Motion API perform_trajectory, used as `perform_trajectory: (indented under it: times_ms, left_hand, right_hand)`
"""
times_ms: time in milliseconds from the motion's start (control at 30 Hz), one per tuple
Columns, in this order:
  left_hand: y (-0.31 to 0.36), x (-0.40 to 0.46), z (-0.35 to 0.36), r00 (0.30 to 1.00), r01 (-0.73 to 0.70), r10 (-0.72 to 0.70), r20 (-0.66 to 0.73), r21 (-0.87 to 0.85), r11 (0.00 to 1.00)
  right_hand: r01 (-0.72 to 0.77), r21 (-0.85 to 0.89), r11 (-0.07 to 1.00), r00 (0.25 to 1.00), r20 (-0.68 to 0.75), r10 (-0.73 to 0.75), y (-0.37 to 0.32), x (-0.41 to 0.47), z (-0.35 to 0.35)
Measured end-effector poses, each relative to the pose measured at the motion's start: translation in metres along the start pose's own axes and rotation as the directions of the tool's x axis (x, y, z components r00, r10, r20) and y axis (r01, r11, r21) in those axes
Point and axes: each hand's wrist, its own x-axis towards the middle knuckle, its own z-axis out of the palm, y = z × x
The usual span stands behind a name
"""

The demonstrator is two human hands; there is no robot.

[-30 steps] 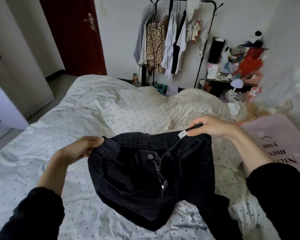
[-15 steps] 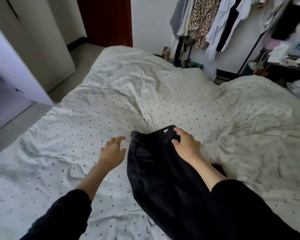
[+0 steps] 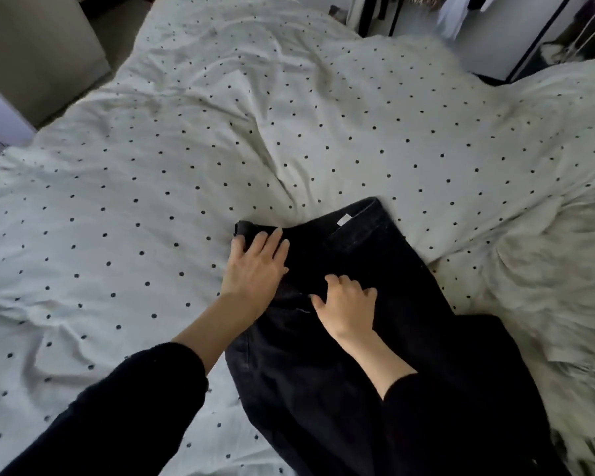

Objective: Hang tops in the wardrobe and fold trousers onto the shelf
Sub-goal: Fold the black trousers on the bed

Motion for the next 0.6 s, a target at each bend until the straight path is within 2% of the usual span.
perform_trajectory:
  times_ms: [33, 100, 167, 267, 367, 400, 467, 500, 533, 600]
  left_hand:
    - [-0.005, 0.005, 0.006, 0.998, 0.028, -0.026, -0.061, 0.031, 0.999]
    - [-0.014, 0.011, 0.017, 0.994, 0.053, -0.045, -0.097, 0.083, 0.995]
    - [-0.018, 0.014, 0.021, 0.997, 0.064, -0.058, -0.046, 0.124, 0.990]
    - [-0.019, 0.015, 0.012, 0.993, 0.099, -0.094, -0.066, 0.080, 0.992]
    - [-0.029, 0.020, 0.011, 0.958, 0.230, -0.229, -0.174, -0.016, 0.973]
    - [-0.031, 0.021, 0.012, 0.945, 0.269, -0.270, -0.182, -0.030, 0.963]
    - [-0.029, 0.027, 0.014, 0.931, 0.323, -0.323, -0.169, -0.028, 0.946]
    - [-0.026, 0.030, 0.016, 0.926, 0.342, -0.341, -0.160, -0.025, 0.939]
    - [-0.022, 0.035, 0.016, 0.925, 0.351, -0.351, -0.143, -0.030, 0.936]
    - [-0.013, 0.040, 0.015, 0.928, 0.347, -0.352, -0.119, -0.061, 0.936]
  right_hand:
    - [-0.017, -0.030, 0.999, 1.000, -0.023, 0.016, 0.000, 0.005, 0.010]
    - [-0.059, -0.097, 0.994, 0.998, -0.035, 0.056, 0.002, 0.011, 0.022]
    - [-0.078, -0.082, 0.994, 0.993, -0.091, 0.071, 0.008, 0.015, 0.028]
    - [-0.103, 0.138, 0.985, 0.987, -0.110, 0.118, 0.012, 0.018, 0.019]
    - [-0.219, 0.418, 0.881, 0.939, -0.154, 0.307, 0.024, 0.021, 0.012]
    - [-0.205, 0.480, 0.853, 0.924, -0.193, 0.331, 0.029, 0.019, 0.011]
    - [-0.108, 0.530, 0.841, 0.904, -0.300, 0.304, 0.034, 0.015, 0.010]
    - [-0.056, 0.529, 0.847, 0.919, -0.304, 0.251, 0.033, 0.013, 0.009]
    - [-0.011, 0.526, 0.850, 0.951, -0.258, 0.172, 0.036, 0.013, 0.009]
    - [0.041, 0.493, 0.869, 0.997, -0.073, -0.006, 0.039, 0.009, 0.007]
